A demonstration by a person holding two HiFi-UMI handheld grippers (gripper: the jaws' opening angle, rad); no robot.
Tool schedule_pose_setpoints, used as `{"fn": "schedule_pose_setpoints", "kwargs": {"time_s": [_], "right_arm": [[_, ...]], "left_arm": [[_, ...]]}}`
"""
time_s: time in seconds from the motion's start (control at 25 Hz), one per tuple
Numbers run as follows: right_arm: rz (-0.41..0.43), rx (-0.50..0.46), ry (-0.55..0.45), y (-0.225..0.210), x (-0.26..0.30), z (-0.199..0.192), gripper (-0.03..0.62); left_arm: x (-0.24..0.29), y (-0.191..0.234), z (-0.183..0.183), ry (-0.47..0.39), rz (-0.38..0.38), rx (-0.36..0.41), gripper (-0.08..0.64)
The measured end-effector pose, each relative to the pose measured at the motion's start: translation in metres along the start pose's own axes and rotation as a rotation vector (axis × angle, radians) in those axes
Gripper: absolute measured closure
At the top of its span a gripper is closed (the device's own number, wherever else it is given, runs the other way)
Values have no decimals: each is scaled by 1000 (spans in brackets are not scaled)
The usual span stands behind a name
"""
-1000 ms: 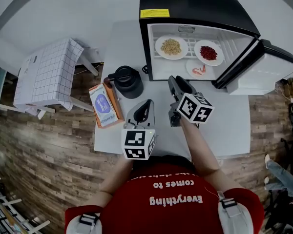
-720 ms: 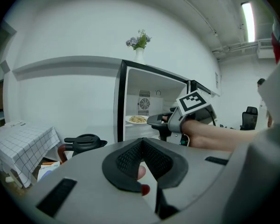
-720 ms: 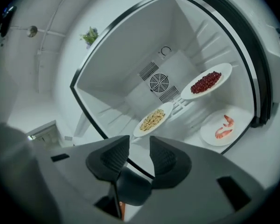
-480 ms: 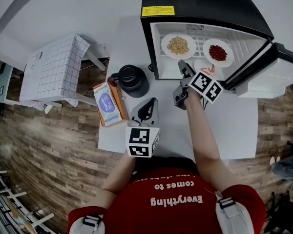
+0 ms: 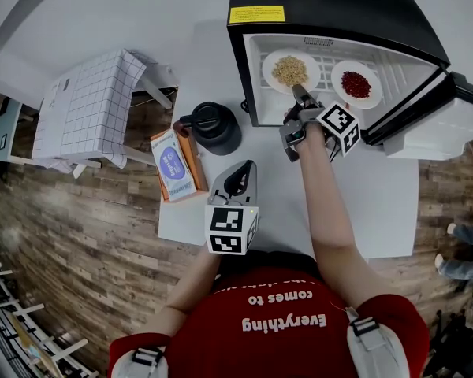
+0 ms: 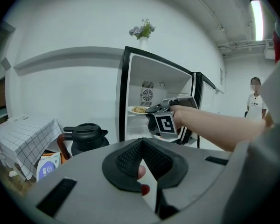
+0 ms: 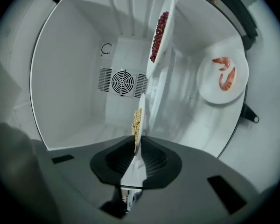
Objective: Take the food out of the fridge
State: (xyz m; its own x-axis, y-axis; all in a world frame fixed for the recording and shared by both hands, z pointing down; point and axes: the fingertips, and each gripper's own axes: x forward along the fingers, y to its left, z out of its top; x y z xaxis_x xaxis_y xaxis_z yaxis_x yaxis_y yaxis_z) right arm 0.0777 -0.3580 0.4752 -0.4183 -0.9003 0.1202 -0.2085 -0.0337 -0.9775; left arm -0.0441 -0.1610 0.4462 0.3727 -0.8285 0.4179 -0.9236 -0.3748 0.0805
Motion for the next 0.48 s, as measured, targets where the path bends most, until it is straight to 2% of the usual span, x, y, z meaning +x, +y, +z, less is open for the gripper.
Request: {"fn": "schedule_pose_setpoints", "kwargs": {"time_s": [0.08,0.16,0.48], "right_arm": [[29,74,-2,0,1,0,550],[36,109,2,-1,1,1,555],[56,117,-2,0,-21,-1,566]], "left_arm": [[1,0,0,4,0,-1,554],[2,-1,1,5,-3,1,554],[-2,-2,5,-11,-7,-1,554]]}}
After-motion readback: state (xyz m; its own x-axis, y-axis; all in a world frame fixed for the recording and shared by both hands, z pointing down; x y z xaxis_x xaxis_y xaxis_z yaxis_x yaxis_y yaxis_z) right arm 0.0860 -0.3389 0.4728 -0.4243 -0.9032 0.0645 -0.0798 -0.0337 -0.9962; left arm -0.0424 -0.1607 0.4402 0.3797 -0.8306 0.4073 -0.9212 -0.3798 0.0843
